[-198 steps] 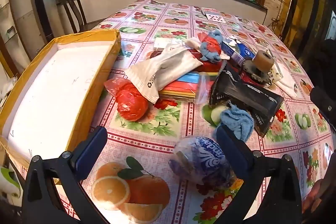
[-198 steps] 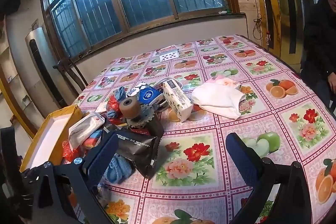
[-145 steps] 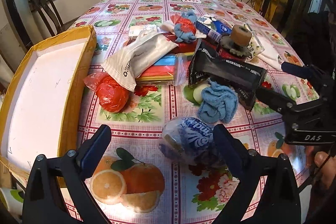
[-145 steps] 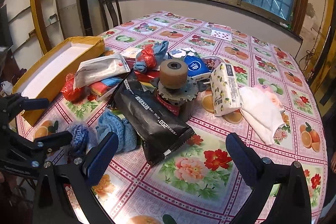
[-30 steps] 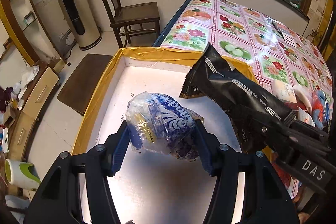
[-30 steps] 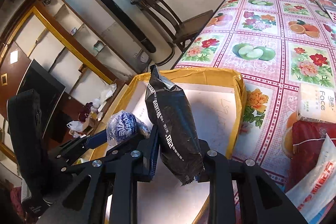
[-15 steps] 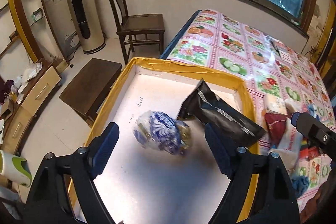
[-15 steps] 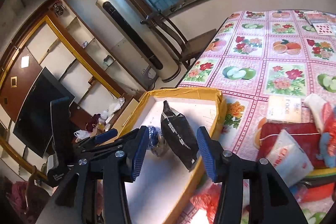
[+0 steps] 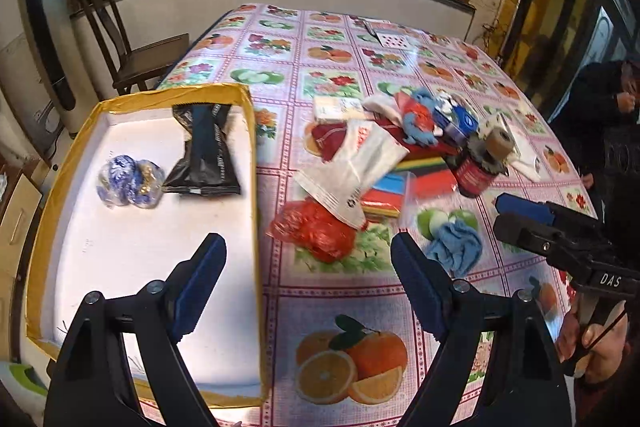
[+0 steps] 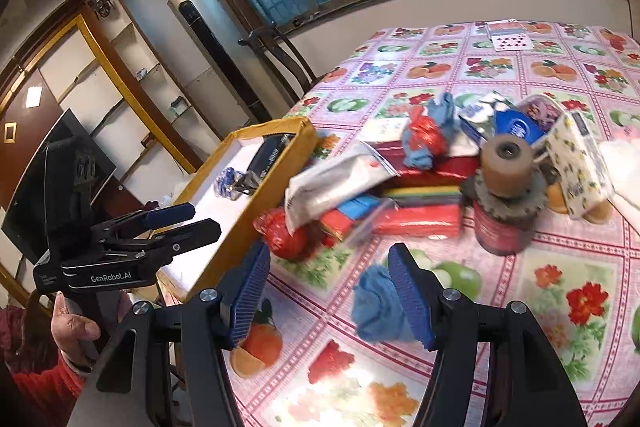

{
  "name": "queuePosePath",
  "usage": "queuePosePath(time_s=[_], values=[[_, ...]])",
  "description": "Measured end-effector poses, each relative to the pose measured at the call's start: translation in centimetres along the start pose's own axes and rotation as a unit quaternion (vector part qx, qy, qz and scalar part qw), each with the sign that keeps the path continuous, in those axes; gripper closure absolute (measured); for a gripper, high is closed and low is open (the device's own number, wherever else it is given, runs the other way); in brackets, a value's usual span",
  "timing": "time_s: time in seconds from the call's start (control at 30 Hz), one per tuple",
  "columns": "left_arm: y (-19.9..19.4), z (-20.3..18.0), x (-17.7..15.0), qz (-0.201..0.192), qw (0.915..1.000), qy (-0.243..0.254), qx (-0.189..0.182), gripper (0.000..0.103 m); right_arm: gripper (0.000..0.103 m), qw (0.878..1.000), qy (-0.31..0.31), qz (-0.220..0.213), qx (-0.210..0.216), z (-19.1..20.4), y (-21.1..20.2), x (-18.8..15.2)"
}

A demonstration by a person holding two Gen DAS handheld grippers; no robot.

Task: Organize soft objects
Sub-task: 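Grasp the blue knitted cloth with the right tool while the left tool grasps the red plastic bag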

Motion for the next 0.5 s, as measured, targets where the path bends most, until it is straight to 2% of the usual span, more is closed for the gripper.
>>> queuePosePath(time_s=[0.07, 0.2, 0.37, 0.5], values=[[0.4, -0.9, -0.7, 0.002, 0.9999, 0.015, 0.003, 0.018, 0.038, 1.000, 0.010, 0.002, -0.002, -1.1, -0.4, -0.9], [1.1, -1.3, -1.5, 0.011, 0.9999, 0.008, 0.004, 0.018, 0.038, 1.000, 0.013, -0.001, -0.008, -1.9, -1.2, -1.9], [2.1, -0.7, -1.6, 0.010, 0.9993, 0.000, 0.036, 0.018, 0.037, 1.000, 0.001, 0.010, -0.025, -1.9, -0.5, -2.3], [2.9, -1.2, -1.8, 0.020, 0.9996, -0.004, 0.021, 0.018, 0.037, 0.998, -0.021, 0.029, -0.053, -1.9, 0.4, -2.8]])
Point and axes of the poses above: each gripper's, at about its wrist camera, not at the fingertips, and y roughly the way its jaws point, z to its left, x to its top, the point moved 7 cm from there along y, roughly the way its jaws point, and after that the axes turned 8 degrees about -y, right-handed, at the moved point
